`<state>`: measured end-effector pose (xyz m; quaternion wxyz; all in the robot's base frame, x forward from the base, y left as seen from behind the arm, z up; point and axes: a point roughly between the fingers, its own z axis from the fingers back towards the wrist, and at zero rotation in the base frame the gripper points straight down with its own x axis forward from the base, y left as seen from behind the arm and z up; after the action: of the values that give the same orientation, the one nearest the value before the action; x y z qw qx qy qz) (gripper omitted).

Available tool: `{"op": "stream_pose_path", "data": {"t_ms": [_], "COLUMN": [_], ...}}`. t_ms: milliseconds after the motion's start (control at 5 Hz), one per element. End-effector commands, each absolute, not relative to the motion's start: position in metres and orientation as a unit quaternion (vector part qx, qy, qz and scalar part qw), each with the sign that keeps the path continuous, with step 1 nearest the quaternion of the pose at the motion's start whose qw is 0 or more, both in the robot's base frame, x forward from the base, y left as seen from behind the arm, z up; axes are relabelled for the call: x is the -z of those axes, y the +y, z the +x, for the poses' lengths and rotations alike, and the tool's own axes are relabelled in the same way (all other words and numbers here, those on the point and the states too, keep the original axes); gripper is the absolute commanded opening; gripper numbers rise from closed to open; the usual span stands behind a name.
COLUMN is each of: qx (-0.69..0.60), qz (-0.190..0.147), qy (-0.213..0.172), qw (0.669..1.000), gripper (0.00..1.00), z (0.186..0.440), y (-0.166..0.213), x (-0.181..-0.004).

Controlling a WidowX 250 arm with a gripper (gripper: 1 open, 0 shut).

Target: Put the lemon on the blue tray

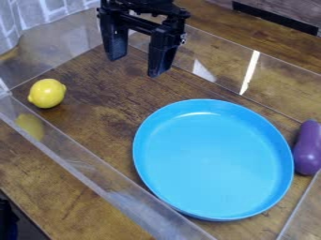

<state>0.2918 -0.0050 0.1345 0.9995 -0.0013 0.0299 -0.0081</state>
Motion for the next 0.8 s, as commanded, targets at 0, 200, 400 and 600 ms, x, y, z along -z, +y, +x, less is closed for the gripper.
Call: {"op": "stream_pose_path", "data": {"t_ms": [0, 200, 400, 600], "qx": [0.014, 0.028, 0.022, -0.011], "qz": [-0.002, -0.003, -0.011, -0.013], "qy": [0.037, 0.043, 0.036, 0.031], "qw": [0.999, 0.999, 0.999, 0.999], "gripper": [1.00, 1.00, 1.00, 1.00], "z": [0.289, 0.290, 0.283, 0.274], "y": [-0.008, -0.014, -0.006, 0.012], "x": [-0.131, -0.116, -0.107, -0.102]}}
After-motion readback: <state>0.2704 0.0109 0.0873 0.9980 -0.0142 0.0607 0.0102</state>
